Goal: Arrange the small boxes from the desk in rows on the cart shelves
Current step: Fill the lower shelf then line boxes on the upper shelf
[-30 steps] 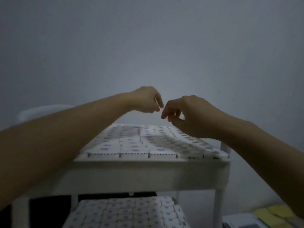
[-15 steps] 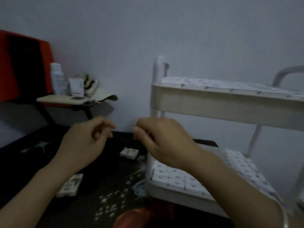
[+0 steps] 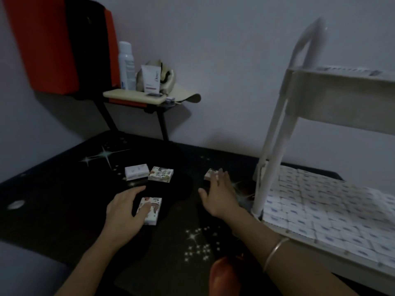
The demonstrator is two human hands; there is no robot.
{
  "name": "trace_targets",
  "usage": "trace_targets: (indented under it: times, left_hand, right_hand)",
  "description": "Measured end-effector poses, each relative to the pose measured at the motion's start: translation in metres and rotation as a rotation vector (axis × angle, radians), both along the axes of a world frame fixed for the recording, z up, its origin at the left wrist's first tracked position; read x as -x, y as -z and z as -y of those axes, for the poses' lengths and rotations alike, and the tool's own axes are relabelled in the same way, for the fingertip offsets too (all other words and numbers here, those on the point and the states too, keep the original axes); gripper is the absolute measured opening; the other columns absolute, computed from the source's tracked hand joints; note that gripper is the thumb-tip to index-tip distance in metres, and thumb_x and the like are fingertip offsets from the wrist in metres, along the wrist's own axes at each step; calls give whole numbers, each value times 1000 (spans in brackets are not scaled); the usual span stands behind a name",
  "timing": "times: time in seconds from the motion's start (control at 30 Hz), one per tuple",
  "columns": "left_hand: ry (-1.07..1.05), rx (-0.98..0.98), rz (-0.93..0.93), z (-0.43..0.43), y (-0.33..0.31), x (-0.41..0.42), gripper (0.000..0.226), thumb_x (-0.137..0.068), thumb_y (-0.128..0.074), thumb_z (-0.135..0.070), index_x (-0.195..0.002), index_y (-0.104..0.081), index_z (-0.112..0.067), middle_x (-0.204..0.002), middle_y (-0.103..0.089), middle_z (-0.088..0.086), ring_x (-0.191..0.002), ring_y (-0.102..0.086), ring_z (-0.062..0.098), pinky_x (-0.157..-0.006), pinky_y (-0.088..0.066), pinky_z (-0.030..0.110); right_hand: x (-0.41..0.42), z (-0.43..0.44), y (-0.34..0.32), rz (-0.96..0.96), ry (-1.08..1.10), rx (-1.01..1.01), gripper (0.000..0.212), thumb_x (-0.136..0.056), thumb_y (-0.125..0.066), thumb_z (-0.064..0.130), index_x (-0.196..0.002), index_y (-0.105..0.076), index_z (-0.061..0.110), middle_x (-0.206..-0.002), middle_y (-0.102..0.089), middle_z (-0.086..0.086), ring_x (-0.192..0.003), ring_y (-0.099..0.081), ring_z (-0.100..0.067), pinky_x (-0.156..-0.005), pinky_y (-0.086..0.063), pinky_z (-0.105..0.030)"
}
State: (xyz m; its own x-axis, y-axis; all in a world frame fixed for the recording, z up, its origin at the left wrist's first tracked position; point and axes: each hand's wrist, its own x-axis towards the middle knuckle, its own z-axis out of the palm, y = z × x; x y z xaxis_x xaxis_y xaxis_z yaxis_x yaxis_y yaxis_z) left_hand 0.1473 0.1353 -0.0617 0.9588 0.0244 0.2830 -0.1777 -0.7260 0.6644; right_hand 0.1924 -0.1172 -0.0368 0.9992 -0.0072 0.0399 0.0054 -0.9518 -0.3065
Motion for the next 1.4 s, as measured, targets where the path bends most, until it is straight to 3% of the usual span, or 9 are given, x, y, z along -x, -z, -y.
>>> trace_targets:
  times: [0.13, 0.27, 0.57, 0.67, 0.87, 0.97, 1.07, 1.23, 1.4]
  left_hand:
    - [52, -178, -82, 3, 0, -1, 68, -79, -34, -55, -143, -44, -32, -148, -44, -8, -139, -33, 12, -118, -15, 39]
    - [125, -199, -77, 0, 2, -1, 77, -66, -29, -70, -138, -40, -47, -144, -42, -18, -139, -30, 7, -118, -8, 36]
    - [270, 114, -67, -1, -4, 11, 71, -75, -70, -53, -137, -35, -53, -131, -46, -32, -113, -51, -4, -96, -47, 30]
    - [300, 182, -43, -1, -7, 15, 77, -81, -77, -25, -140, -34, -50, -136, -47, -27, -106, -58, -1, -89, -53, 27]
    - [250, 245, -80, -1, -9, 14, 76, -82, -76, -17, -138, -35, -48, -127, -48, -27, -102, -56, -13, -80, -48, 11]
    - [214, 334, -127, 4, -11, 16, 80, -79, -78, -12, -136, -33, -46, -120, -53, -26, -99, -57, -16, -77, -44, 7]
    - [176, 504, -167, 17, -21, 26, 72, -77, -78, -8, -130, -43, -42, -103, -70, -9, -94, -70, 7, -76, -55, 22]
    - [268, 527, -44, 42, -69, 49, 40, -82, -73, -15, -104, -57, -44, -115, -67, -9, -81, -72, 18, -62, -56, 29]
    - [385, 551, 51, 69, -126, 71, 13, -82, -71, -14, -83, -75, -27, -123, -64, -16, -85, -73, 15, -72, -58, 26]
  right_hand:
    - [-22, 5, 1, -50, 68, 68, 63, -101, -33, 40, -153, -15, 10, -161, -10, -12, -147, -8, -29, -118, -18, -42]
    - [-15, -6, -9, 169, -83, 229, 29, -97, -42, 29, -116, -57, 14, -117, -57, -8, -111, -51, -28, -83, -45, -36]
    - [-22, -4, -11, -16, -212, 251, 53, -101, -39, 42, -148, -32, 21, -151, -33, -7, -136, -25, -30, -108, -34, -43]
    - [-16, -1, -9, 10, -259, 143, 42, -99, -44, 41, -136, -48, 22, -136, -50, -4, -129, -34, -24, -100, -38, -37]
    - [14, 7, -15, 23, -283, -233, 30, -87, -67, 37, -109, -47, 31, -101, -63, 5, -82, -61, -6, -71, -53, -26]
    - [39, 11, -21, -123, -321, -501, 38, -87, -69, 34, -118, -48, 37, -106, -63, 4, -85, -65, -6, -71, -55, -21]
    - [67, 12, -36, -161, -375, -599, 47, -88, -67, 34, -128, -46, 46, -108, -64, 2, -91, -68, -12, -80, -58, -29]
    - [108, 22, -76, -46, -413, -726, 40, -85, -72, 25, -121, -57, 32, -107, -65, -6, -98, -67, -22, -89, -55, -44]
    - [149, 44, -125, 121, -395, -797, 36, -77, -79, 26, -110, -63, 29, -87, -63, -3, -84, -66, -32, -76, -57, -42]
